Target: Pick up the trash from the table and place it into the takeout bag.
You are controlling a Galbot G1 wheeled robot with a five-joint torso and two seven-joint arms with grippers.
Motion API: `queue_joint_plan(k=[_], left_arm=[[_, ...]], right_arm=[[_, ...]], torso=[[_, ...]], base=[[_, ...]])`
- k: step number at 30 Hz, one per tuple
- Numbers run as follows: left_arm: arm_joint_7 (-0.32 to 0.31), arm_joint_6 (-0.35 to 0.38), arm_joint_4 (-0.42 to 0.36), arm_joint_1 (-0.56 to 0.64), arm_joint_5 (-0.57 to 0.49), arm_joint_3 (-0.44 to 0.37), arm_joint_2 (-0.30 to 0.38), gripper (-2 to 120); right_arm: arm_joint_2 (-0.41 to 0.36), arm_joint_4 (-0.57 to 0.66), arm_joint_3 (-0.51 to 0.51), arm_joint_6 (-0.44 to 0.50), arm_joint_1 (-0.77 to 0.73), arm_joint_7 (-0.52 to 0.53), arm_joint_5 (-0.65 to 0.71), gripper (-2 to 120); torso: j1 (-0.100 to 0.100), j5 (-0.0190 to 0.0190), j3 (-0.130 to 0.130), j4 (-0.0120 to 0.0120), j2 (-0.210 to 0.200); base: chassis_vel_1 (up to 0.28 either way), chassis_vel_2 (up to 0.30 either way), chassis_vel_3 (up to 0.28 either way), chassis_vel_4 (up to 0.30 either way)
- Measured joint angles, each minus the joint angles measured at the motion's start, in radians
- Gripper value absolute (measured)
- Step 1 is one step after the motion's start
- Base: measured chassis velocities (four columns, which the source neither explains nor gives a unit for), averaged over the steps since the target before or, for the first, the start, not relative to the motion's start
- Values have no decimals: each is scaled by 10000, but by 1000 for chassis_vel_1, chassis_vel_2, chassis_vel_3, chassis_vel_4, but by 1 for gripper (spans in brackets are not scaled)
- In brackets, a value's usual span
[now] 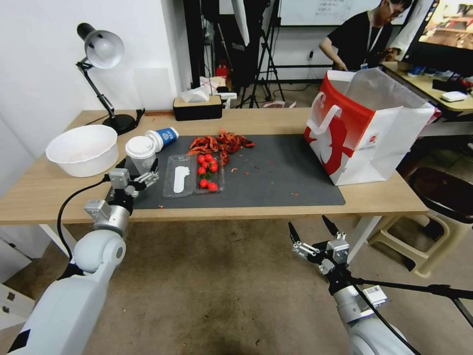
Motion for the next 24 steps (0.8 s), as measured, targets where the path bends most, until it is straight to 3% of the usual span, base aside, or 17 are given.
queue_joint_plan(k=[19,22,24], left_arm=[[117,344,650,-781,-177,341,202,99],[108,350,745,-879,-178,381,239,83],[110,350,751,-882,-178,383,242,82]], right_arm=[[14,-79,5,-24,81,66,-46,100],[33,-81,-6,-32,90,80,-62,100],[35,-81,-8,-34,91,81,-62,100]], torso=[[0,0,0,0,2],[0,0,0,0,1],[0,0,0,0,2]], base=[[0,0,0,0],[0,0,0,0],[0,0,0,0]])
